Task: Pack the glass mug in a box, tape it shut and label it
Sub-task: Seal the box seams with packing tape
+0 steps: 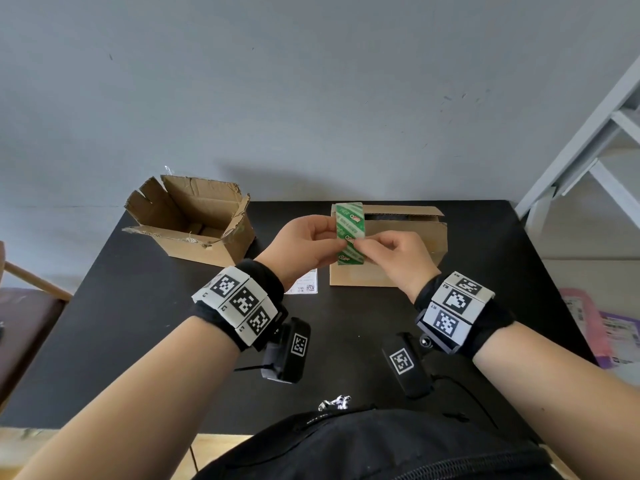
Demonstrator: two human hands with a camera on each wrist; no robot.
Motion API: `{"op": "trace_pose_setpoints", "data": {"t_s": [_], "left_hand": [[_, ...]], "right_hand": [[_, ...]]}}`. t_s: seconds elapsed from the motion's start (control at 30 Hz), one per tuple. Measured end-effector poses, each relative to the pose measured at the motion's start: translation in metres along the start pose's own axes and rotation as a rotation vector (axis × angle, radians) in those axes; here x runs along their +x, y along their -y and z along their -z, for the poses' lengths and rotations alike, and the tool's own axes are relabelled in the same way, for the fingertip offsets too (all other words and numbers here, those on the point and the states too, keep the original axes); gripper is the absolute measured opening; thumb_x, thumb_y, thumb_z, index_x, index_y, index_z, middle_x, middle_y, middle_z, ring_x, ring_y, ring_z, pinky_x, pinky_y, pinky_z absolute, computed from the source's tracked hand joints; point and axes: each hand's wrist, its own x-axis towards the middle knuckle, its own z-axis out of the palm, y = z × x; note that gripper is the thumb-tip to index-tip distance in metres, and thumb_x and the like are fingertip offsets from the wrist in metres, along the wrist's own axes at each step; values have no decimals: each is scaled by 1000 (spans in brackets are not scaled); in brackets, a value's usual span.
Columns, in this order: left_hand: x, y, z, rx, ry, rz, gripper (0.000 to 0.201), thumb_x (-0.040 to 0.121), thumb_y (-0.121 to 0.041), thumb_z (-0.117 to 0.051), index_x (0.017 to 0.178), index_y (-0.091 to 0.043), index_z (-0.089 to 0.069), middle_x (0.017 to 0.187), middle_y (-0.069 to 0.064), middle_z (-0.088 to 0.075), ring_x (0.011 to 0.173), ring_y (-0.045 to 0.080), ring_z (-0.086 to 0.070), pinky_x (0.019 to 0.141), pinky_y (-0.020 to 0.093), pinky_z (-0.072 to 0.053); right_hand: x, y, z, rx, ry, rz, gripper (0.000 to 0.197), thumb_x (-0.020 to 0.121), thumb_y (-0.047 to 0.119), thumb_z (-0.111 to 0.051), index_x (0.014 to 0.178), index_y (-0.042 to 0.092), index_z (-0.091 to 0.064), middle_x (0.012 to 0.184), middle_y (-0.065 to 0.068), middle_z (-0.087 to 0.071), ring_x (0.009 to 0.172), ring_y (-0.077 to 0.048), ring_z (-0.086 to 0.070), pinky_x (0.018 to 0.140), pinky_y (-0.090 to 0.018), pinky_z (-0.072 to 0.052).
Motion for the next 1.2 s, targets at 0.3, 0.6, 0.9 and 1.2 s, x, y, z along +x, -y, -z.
{"op": "trace_pose_setpoints", "data": {"t_s": [0.3, 0.6, 0.9, 1.2], "left_hand": [[0, 10, -6, 390, 36, -180, 19, 85, 4, -60, 98, -10, -62, 96, 1, -68, 88, 8, -66, 88, 19, -51], [4, 15, -9, 240, -32, -24, 8, 91, -13, -60, 97, -10, -63, 96, 4, -70, 91, 15, -66, 84, 27, -54], [3, 21, -6, 707, 42, -253, 13, 88, -12, -63, 95, -2, -62, 99, 6, -67, 90, 15, -62, 81, 25, -50], [4, 19, -12, 598, -35, -135, 10, 90, -22, -61, 83, -16, -57, 96, 8, -68, 87, 20, -65, 81, 36, -54]], "right_hand": [[6, 10, 7, 204, -20, -128, 9, 84, 18, -63, 79, 11, -65, 81, -3, -68, 75, -15, -61, 67, -30, -49], [8, 13, 6, 581, 127, -218, 13, 86, -4, -53, 85, 4, -63, 85, -12, -65, 73, -18, -62, 66, -29, -45], [13, 8, 7, 617, 69, -399, 13, 89, 14, -54, 95, 5, -61, 72, -7, -59, 61, -16, -54, 49, -23, -33], [12, 8, 9, 602, 137, -428, 13, 89, 9, -52, 95, 8, -62, 76, -6, -62, 60, -13, -57, 47, -19, -36]]}}
